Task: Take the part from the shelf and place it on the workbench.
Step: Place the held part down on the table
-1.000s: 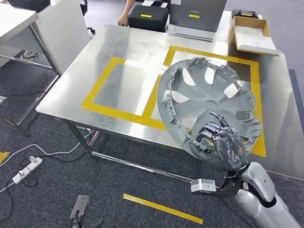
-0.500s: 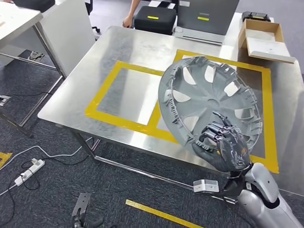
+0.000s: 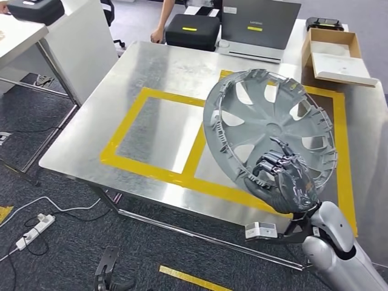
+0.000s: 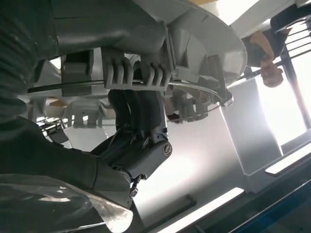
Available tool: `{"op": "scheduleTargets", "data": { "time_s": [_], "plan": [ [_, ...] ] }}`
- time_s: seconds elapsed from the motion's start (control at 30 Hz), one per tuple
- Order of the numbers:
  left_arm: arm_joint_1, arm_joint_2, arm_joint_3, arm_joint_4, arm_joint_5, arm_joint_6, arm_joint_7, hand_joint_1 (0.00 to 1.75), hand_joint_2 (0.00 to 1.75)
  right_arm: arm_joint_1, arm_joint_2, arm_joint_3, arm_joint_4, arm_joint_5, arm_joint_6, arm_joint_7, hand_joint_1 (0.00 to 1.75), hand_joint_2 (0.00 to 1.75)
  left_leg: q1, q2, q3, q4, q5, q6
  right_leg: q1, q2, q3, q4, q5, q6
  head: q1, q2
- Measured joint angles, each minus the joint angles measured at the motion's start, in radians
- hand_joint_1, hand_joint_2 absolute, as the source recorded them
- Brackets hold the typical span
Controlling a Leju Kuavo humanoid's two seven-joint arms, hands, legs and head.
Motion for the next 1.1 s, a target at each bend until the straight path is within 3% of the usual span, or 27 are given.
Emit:
{"op": "scheduleTargets", "data": {
  "time_s": [0.07,0.13,0.23,0.27,0.3,0.33,0.4,0.47,0.57,0.63,0.73,0.77,0.8,0.83,0.9,0.97,1.03,1.1],
  "plan": [
    [0.000,0.000,-0.005,0.000,-0.006,0.002,-0.001,0.00,1.75,-0.020,0.000,0.001,0.016,0.030,0.010,0.021,1.75,1.75,0.002,0.000,0.004,-0.011,0.009,0.012,0.000,0.000,-0.003,0.001,-0.009,0.013,0.000,0.000],
    [-0.005,-0.001,-0.011,0.000,-0.013,0.002,-0.003,0.00,1.75,-0.053,-0.001,0.001,0.043,0.069,0.020,0.047,1.75,1.75,0.006,0.001,0.013,-0.022,0.009,0.021,0.000,-0.001,-0.025,0.041,-0.036,0.022,0.002,0.000],
    [-0.011,-0.002,-0.022,0.000,-0.027,0.000,-0.002,0.00,1.75,-0.097,-0.003,0.005,0.105,0.107,0.040,0.074,1.75,1.75,0.008,0.001,0.019,-0.026,0.004,0.028,-0.002,-0.002,-0.131,0.226,-0.104,0.031,0.003,0.000],
    [-0.011,-0.003,-0.025,0.000,-0.031,-0.001,-0.001,0.00,1.75,-0.107,-0.003,0.007,0.126,0.115,0.047,0.081,1.75,1.75,0.009,0.001,0.021,-0.026,0.001,0.029,-0.003,-0.002,-0.165,0.272,-0.108,0.034,0.003,0.000],
    [-0.011,-0.003,-0.029,0.000,-0.035,-0.002,0.001,0.00,1.75,-0.117,-0.004,0.009,0.146,0.123,0.053,0.087,1.75,1.75,0.010,0.000,0.023,-0.025,-0.001,0.029,-0.004,-0.002,-0.182,0.283,-0.092,0.037,0.003,0.000],
    [-0.011,-0.003,-0.032,0.000,-0.038,-0.003,0.001,0.00,1.75,-0.127,-0.004,0.011,0.164,0.129,0.058,0.091,1.75,1.75,0.011,0.000,0.027,-0.025,-0.005,0.027,-0.006,-0.002,-0.179,0.254,-0.057,0.040,0.003,0.000],
    [-0.012,-0.004,-0.037,0.000,-0.041,-0.004,0.000,0.00,1.75,-0.145,-0.005,0.014,0.191,0.136,0.063,0.097,1.75,1.75,0.014,-0.002,0.037,-0.023,-0.012,0.019,-0.011,-0.003,-0.130,0.125,0.026,0.047,0.004,0.000],
    [-0.014,-0.004,-0.042,0.000,-0.044,-0.001,-0.008,0.00,1.75,-0.161,-0.006,0.020,0.215,0.144,0.068,0.110,1.75,1.75,0.012,-0.004,0.038,-0.018,-0.018,0.008,-0.012,-0.003,-0.085,0.029,0.057,0.042,0.004,0.000],
    [-0.015,-0.003,-0.047,0.000,-0.045,0.006,-0.032,0.00,1.75,-0.171,-0.010,0.023,0.250,0.151,0.074,0.136,1.75,1.75,0.010,-0.005,0.034,-0.015,-0.020,-0.004,-0.010,-0.002,-0.074,0.013,0.053,0.021,0.002,0.000],
    [-0.017,-0.003,-0.049,0.000,-0.045,0.008,-0.043,0.00,1.75,-0.175,-0.016,0.019,0.274,0.151,0.078,0.149,1.75,1.75,0.011,-0.003,0.022,0.019,-0.044,-0.013,-0.012,-0.004,-0.069,0.011,0.051,0.009,0.000,0.000],
    [-0.018,-0.003,-0.050,0.000,-0.043,0.007,-0.050,0.00,1.75,-0.179,-0.032,0.006,0.320,0.152,0.081,0.166,1.75,1.75,0.012,-0.002,-0.056,0.192,-0.122,-0.020,-0.010,-0.006,-0.061,0.010,0.047,-0.004,-0.002,0.000],
    [-0.017,-0.003,-0.050,0.000,-0.042,0.006,-0.052,0.00,1.75,-0.178,-0.038,0.000,0.337,0.153,0.081,0.170,1.75,1.75,0.012,-0.001,-0.082,0.241,-0.135,-0.019,-0.008,-0.006,-0.060,0.010,0.046,-0.005,-0.002,0.000],
    [-0.015,-0.003,-0.050,0.000,-0.041,0.004,-0.052,0.00,1.75,-0.176,-0.044,-0.006,0.354,0.154,0.081,0.173,1.75,1.75,0.012,-0.001,-0.093,0.261,-0.131,-0.016,-0.006,-0.006,-0.058,0.011,0.045,-0.007,-0.002,0.000],
    [-0.014,-0.003,-0.050,0.000,-0.040,0.002,-0.053,0.00,1.75,-0.172,-0.049,-0.013,0.369,0.156,0.080,0.177,1.75,1.75,0.011,-0.001,-0.088,0.243,-0.110,-0.011,-0.004,-0.005,-0.056,0.011,0.044,-0.008,-0.002,0.000],
    [-0.014,-0.002,-0.050,0.000,-0.036,-0.003,-0.055,0.00,1.75,-0.162,-0.057,-0.030,0.397,0.159,0.080,0.185,1.75,1.75,0.006,-0.002,-0.038,0.126,-0.041,0.005,-0.002,-0.003,-0.051,0.010,0.040,-0.008,-0.002,0.000],
    [-0.015,0.000,-0.050,0.000,-0.031,-0.011,-0.059,0.00,1.75,-0.149,-0.062,-0.046,0.419,0.159,0.079,0.187,0.87,0.87,-0.001,-0.002,0.009,0.022,-0.005,0.018,0.001,-0.002,-0.051,0.010,0.037,-0.004,-0.002,0.000],
    [-0.015,0.001,-0.049,0.000,-0.024,-0.019,-0.066,0.00,1.75,-0.132,-0.065,-0.059,0.433,0.155,0.078,0.181,0.00,0.00,-0.004,-0.002,0.022,-0.007,-0.010,0.021,0.001,-0.002,-0.053,0.008,0.037,0.005,-0.002,0.000],
    [-0.015,0.002,-0.049,0.000,-0.021,-0.022,-0.072,0.00,1.75,-0.116,-0.067,-0.074,0.438,0.152,0.078,0.173,0.00,0.00,-0.001,-0.003,0.031,-0.023,-0.009,0.023,-0.001,-0.002,-0.056,0.009,0.031,0.015,-0.001,0.000]
  ]
}}
